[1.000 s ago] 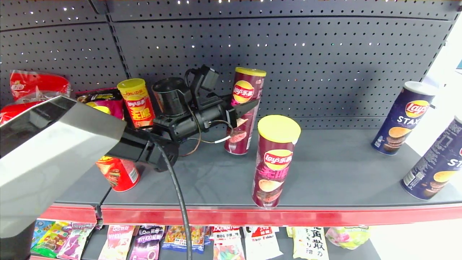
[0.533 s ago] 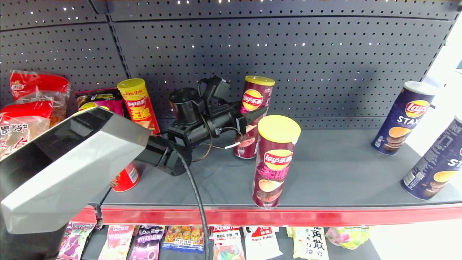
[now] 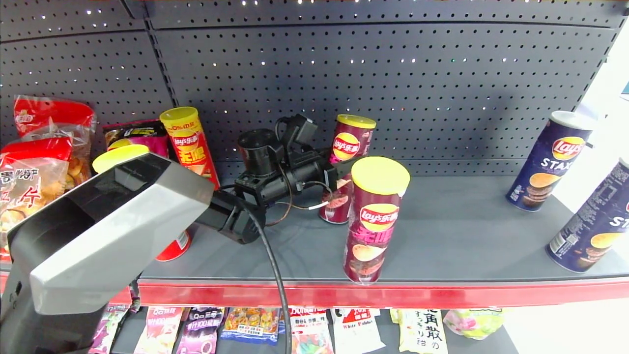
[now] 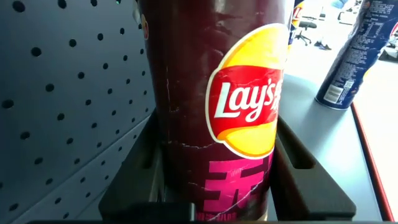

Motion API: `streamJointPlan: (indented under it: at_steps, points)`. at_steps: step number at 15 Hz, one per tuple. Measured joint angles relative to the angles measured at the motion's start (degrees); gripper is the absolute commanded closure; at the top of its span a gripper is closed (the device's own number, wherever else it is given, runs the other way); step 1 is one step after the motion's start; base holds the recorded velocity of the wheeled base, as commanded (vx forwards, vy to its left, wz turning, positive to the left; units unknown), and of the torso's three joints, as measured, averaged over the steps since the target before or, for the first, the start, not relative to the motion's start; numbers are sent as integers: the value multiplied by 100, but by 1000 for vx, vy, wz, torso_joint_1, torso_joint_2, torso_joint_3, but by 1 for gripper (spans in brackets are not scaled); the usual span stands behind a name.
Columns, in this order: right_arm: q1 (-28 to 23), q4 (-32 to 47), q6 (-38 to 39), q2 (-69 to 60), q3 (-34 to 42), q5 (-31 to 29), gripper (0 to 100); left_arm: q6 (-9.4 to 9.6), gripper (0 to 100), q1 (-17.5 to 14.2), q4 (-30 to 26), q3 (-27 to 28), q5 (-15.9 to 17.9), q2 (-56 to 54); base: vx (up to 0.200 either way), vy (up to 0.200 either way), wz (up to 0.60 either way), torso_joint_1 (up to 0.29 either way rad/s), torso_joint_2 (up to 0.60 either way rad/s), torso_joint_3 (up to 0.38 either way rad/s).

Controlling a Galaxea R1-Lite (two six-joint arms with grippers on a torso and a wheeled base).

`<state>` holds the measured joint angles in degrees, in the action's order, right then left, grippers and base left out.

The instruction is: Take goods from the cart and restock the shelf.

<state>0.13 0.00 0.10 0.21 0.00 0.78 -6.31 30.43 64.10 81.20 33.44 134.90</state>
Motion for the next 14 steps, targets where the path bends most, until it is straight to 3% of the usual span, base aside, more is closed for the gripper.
streamJointPlan:
  at_steps: [8, 14]
  points:
    - [2, 0, 0, 0, 0, 0, 0, 7, 100, -56, -145, -422, 11, -212, 0, 0, 0, 0, 0, 0]
    - [0, 0, -2, 0, 0, -2, 0, 38, 100, -83, -621, -857, 66, -583, 0, 0, 0, 0, 0, 0]
